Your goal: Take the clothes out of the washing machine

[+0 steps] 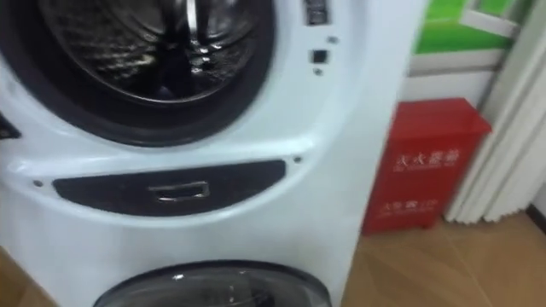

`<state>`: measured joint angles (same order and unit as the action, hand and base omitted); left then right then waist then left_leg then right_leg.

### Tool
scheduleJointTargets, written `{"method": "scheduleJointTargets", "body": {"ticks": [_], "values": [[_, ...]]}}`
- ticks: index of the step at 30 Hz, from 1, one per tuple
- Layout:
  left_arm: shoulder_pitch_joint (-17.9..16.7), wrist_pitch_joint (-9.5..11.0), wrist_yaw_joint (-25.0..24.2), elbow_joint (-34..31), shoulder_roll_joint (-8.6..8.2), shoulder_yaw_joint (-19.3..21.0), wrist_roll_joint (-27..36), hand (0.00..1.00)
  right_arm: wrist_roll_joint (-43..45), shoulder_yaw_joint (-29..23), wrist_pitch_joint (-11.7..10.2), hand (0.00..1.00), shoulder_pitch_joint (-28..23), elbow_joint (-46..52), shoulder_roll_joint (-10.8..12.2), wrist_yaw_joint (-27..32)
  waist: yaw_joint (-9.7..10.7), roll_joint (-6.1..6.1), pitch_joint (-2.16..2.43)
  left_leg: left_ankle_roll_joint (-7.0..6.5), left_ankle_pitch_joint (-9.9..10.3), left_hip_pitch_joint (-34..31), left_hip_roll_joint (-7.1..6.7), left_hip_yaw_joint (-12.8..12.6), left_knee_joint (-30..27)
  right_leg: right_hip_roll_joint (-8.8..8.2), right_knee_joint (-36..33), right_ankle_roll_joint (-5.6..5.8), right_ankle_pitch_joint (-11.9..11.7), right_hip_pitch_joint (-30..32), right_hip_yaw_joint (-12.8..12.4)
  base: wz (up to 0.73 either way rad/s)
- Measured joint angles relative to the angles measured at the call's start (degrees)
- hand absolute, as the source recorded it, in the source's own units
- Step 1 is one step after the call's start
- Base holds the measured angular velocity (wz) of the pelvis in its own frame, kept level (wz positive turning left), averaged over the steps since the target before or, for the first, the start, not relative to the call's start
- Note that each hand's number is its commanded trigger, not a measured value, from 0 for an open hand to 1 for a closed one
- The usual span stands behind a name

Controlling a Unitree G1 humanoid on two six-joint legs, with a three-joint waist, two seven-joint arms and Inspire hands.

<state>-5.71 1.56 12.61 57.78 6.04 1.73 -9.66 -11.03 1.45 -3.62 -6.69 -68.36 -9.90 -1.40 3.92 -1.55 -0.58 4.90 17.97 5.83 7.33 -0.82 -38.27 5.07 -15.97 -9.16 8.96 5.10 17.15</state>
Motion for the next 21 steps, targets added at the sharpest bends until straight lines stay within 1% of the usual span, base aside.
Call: {"method": "scheduleJointTargets", "body": {"ticks": [1,2,3,4,5,6,7,8,9,10,11,12,13,14,15,16,17,18,19,20,21], "values": [[1.56,0.21,-0.21,0.0,-0.02,-0.32,-0.09,0.0,-0.08,-0.51,-0.13,0.0,-0.11,-0.1,0.11,-0.06,0.69,-0.39,0.05,0.35,0.29,2.36,-0.03,1.04,5.11,-0.01,0.05,0.05,-0.58,1.01,1.03,0.47],[2.72,0.51,-0.25,0.08,0.02,-1.2,-0.07,0.0,-0.06,-0.8,-0.13,0.0,-0.02,-0.53,0.1,-0.24,0.88,-0.68,0.16,0.52,0.53,4.87,0.0,1.71,11.04,0.0,0.0,0.05,-1.15,2.16,1.76,0.38],[3.13,0.59,-0.25,0.19,-0.05,-1.51,-0.07,0.0,-0.06,-1.08,-0.12,0.0,-0.02,-0.77,0.15,-0.34,0.89,-0.69,0.11,0.85,1.09,5.84,0.01,1.74,14.17,0.0,-0.14,0.09,-1.6,2.75,1.9,0.22],[3.57,0.69,-0.25,0.32,-0.11,-2.47,0.0,0.0,-0.15,-1.69,-0.13,0.0,0.0,-1.0,0.3,-0.39,0.9,-0.68,0.1,0.4,1.87,7.12,-0.01,1.77,19.1,-0.07,-0.13,0.27,-2.61,4.02,1.95,0.1],[3.63,0.74,-0.25,0.41,-0.1,-3.11,0.08,0.0,-0.23,-1.81,-0.21,0.0,0.06,-0.91,0.38,-0.37,0.89,-0.68,0.1,0.16,2.15,7.57,0.0,1.78,21.05,-0.13,-0.04,0.38,-3.16,4.6,1.95,0.0],[3.67,0.88,-0.26,1.1,-0.09,-4.14,0.09,0.0,-0.31,-1.91,-0.53,0.0,0.03,-0.82,0.47,-0.16,0.64,-0.75,0.15,-0.29,2.53,8.16,-0.12,1.48,24.65,-0.23,0.43,0.59,-4.65,5.56,1.94,-0.04],[3.82,0.89,-0.35,2.06,-0.09,-4.77,0.08,0.0,-0.32,-2.04,-0.57,0.0,-0.03,-0.74,0.49,-0.02,0.67,-0.77,0.14,-0.88,2.76,8.59,-0.52,0.87,27.42,-0.47,0.9,0.97,-6.21,6.28,1.94,-0.04],[3.37,0.88,-0.4,2.86,-0.13,-4.96,0.05,0.0,-0.06,-2.83,-0.49,0.0,-0.25,-0.71,0.78,-0.02,0.6,-0.68,0.14,-2.48,2.63,8.54,-1.35,-0.09,29.03,-0.82,1.69,1.46,-8.2,6.74,1.47,0.0],[3.11,0.87,-0.4,3.21,-0.1,-4.91,0.22,0.0,-0.04,-2.89,-0.5,0.0,-0.37,-0.66,1.0,-0.02,0.66,-0.23,0.2,-3.54,2.39,8.16,-2.28,-0.84,29.28,-1.21,2.2,1.75,-9.26,7.05,0.87,-0.06],[2.68,0.85,-0.41,4.44,-0.02,-4.8,1.02,0.0,-0.26,-3.0,-0.5,0.0,-0.61,-0.64,1.28,-0.03,0.62,0.39,0.05,-5.19,1.79,6.95,-3.57,-1.46,28.88,-2.2,3.9,2.36,-11.9,7.15,-0.62,0.0],[2.15,0.79,-0.41,5.49,0.03,-4.43,1.28,0.0,-0.9,-3.12,-0.5,0.0,-0.73,-0.32,1.36,-0.09,0.76,0.92,0.33,-6.55,1.14,5.27,-5.18,-1.62,28.19,-3.06,6.31,3.82,-14.41,7.06,-2.78,0.09],[1.95,0.79,-0.39,5.69,0.07,-4.27,1.25,0.0,-1.3,-3.41,-0.5,0.0,-1.0,-0.21,1.36,-0.09,1.0,1.07,0.44,-7.11,1.05,4.51,-5.58,-2.2,27.97,-3.17,7.35,4.91,-15.55,7.04,-3.65,0.27],[1.79,0.79,-0.31,6.4,0.44,-4.17,1.42,0.0,-3.01,-3.94,-0.21,0.0,-1.78,-0.28,1.39,-0.13,1.07,1.11,0.3,-7.64,0.68,3.4,-5.79,-3.9,27.23,-4.08,5.99,7.02,-15.42,7.06,-5.49,0.3],[1.56,0.78,-0.2,6.76,0.49,-4.17,1.81,0.0,-3.88,-4.3,0.08,0.0,-2.3,-0.33,1.31,-0.05,1.02,0.73,0.24,-7.77,0.46,3.33,-5.65,-4.42,26.96,-4.83,3.13,7.35,-13.64,6.98,-5.91,0.38],[0.81,0.81,0.35,7.27,0.46,-4.2,3.06,0.0,-5.17,-5.4,0.45,0.0,-3.64,-0.29,1.21,0.02,0.97,0.07,0.42,-7.7,-0.22,3.37,-5.12,-5.52,27.02,-5.71,-3.69,8.42,-8.72,6.34,-5.83,0.33],[0.15,0.82,0.94,7.65,0.48,-4.04,4.56,0.0,-6.16,-5.76,0.54,0.0,-4.33,-0.3,0.97,0.15,0.87,-0.23,0.23,-7.79,-0.68,3.44,-5.07,-5.87,27.08,-7.04,-8.15,9.05,-4.94,4.45,-6.11,0.24],[-0.29,0.83,1.04,7.65,0.46,-3.46,5.72,0.0,-6.6,-6.15,0.53,0.0,-4.57,-0.32,0.82,0.17,0.81,-0.35,0.17,-7.82,-0.86,3.53,-5.14,-6.15,27.09,-7.7,-9.54,9.45,-3.21,3.21,-6.22,0.0],[-1.37,0.83,1.12,7.59,0.47,-1.34,7.54,0.0,-6.53,-6.81,0.54,0.0,-5.06,-0.67,0.66,0.16,0.36,-0.49,0.2,-7.81,-0.99,3.9,-5.21,-6.73,27.17,-8.47,-11.2,10.32,-0.44,0.35,-7.21,-0.23],[-2.41,0.83,1.6,7.49,0.62,1.36,8.02,0.0,-6.23,-6.83,0.54,0.0,-5.39,-0.72,0.71,0.11,-0.22,-0.27,0.24,-7.59,-1.11,4.05,-5.34,-7.24,27.19,-8.86,-11.03,10.56,1.56,-2.3,-8.13,-0.33],[-2.8,0.82,2.01,7.49,0.71,2.62,8.17,0.0,-6.18,-6.83,0.55,0.0,-5.47,-0.71,0.78,0.12,-0.65,-0.05,0.22,-7.4,-1.22,4.09,-5.48,-7.66,27.26,-8.89,-9.97,10.62,2.19,-3.2,-8.47,-0.46],[-3.0,0.83,2.58,7.42,0.91,5.21,9.49,0.0,-6.18,-6.85,0.54,0.0,-5.63,-0.71,0.94,0.09,-1.23,0.86,0.13,-7.01,-1.47,4.39,-5.91,-8.44,27.46,-8.3,-6.28,10.62,2.69,-4.69,-8.77,-0.49]]}}
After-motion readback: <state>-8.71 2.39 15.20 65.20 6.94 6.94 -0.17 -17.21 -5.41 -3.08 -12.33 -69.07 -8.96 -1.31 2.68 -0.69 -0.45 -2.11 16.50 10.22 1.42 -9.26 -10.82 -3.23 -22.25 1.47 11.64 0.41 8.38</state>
